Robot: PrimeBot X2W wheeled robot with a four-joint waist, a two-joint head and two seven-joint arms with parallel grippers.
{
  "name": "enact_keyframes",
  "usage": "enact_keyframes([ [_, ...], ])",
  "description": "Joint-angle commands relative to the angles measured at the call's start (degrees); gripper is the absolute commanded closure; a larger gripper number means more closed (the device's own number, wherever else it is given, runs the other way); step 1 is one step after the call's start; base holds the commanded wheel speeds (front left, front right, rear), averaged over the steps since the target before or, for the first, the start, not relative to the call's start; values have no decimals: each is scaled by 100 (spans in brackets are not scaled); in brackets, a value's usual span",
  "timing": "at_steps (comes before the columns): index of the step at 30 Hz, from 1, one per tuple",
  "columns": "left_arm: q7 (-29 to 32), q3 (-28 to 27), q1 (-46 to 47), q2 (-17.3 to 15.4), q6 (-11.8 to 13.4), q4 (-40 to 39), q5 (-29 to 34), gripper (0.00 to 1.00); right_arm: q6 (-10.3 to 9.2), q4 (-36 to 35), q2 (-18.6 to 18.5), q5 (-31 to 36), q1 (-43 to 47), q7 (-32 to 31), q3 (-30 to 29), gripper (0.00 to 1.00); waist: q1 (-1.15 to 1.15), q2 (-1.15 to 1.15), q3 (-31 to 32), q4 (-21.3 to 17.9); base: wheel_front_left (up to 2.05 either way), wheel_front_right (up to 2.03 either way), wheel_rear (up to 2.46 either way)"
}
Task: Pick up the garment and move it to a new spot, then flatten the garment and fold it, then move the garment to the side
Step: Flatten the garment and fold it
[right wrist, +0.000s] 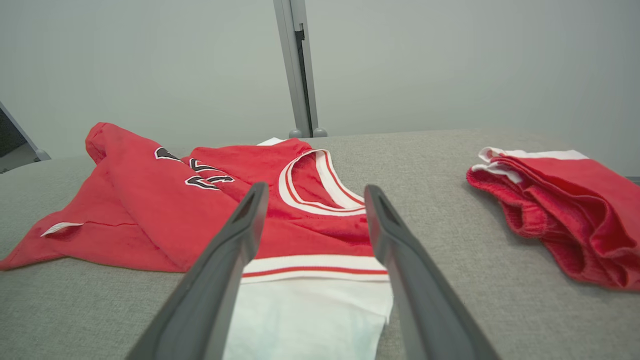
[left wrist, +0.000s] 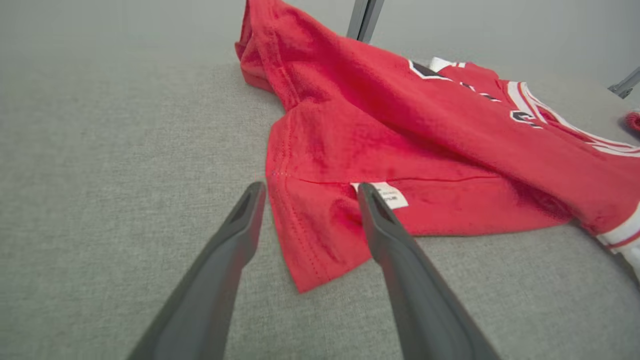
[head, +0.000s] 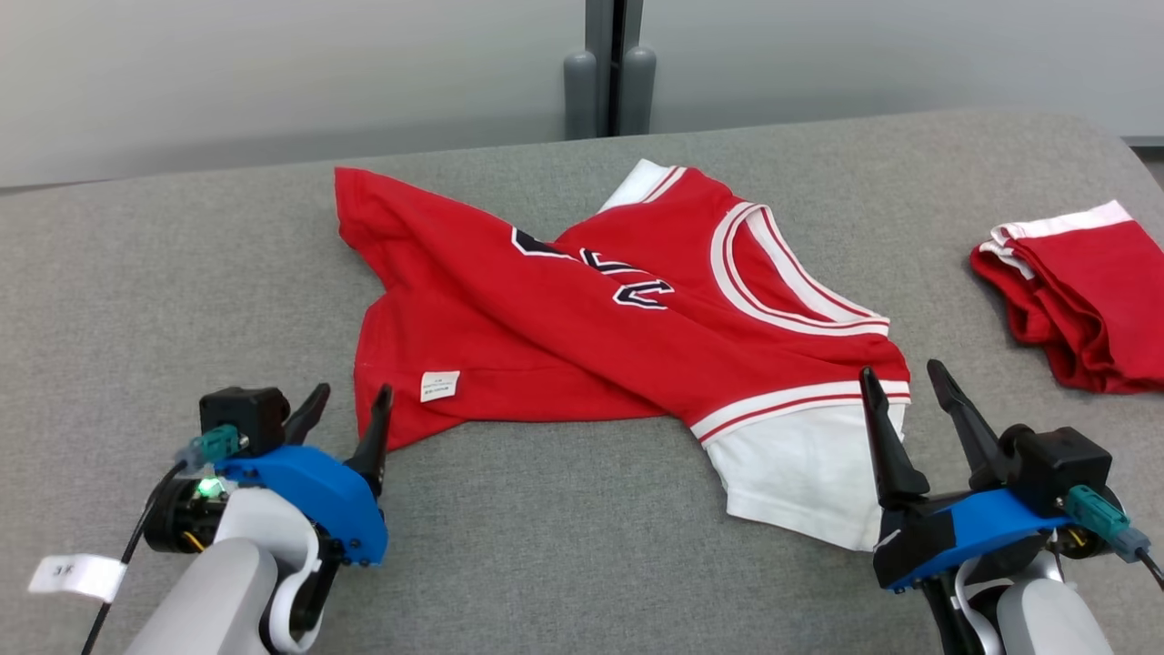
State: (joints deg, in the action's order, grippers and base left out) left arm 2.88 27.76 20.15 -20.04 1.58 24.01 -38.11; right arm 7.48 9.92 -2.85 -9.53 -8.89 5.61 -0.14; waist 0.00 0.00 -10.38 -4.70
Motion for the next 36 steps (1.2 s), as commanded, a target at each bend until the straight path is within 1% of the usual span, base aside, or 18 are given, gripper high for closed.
enact_keyframes([
  [1,24,-5,169,-25,53,52,39,0,3,-27,-8,33,64,-14,24,0,0,0,-33,-11,0,0,0],
  [9,409,94,805,61,325,848,222,0,3,-21,-8,130,-154,36,282,0,0,0,-400,-210,0,0,0],
  [15,571,181,1098,39,427,1229,328,0,3,45,-7,191,-254,112,363,0,0,0,-570,-322,0,0,0],
  [16,625,196,1121,37,394,1281,323,42,3,58,-7,194,-267,120,365,0,0,0,-577,-333,0,0,0],
  [17,659,197,1137,38,372,1330,299,62,3,77,-7,199,-271,136,367,0,0,0,-581,-341,0,0,0],
  [18,662,198,1154,40,362,1362,285,78,3,91,-7,200,-269,146,365,0,0,0,-584,-347,0,0,0],
  [19,654,206,1168,40,363,1381,286,100,3,113,-7,196,-266,155,360,0,0,0,-585,-350,0,0,0],
  [25,375,230,1197,67,330,1320,332,100,3,166,-7,186,-255,168,321,0,0,0,-524,-314,0,0,0],
  [29,67,168,1048,78,391,1165,327,100,3,173,-7,184,-211,133,291,0,0,0,-417,-263,0,0,0],
  [32,-179,141,825,67,422,880,293,100,3,190,-7,178,-144,125,252,0,0,0,-316,-217,0,0,0],
  [36,-360,193,334,-53,504,228,347,100,3,165,-7,181,-66,114,170,0,0,0,-185,-122,0,0,0],
])
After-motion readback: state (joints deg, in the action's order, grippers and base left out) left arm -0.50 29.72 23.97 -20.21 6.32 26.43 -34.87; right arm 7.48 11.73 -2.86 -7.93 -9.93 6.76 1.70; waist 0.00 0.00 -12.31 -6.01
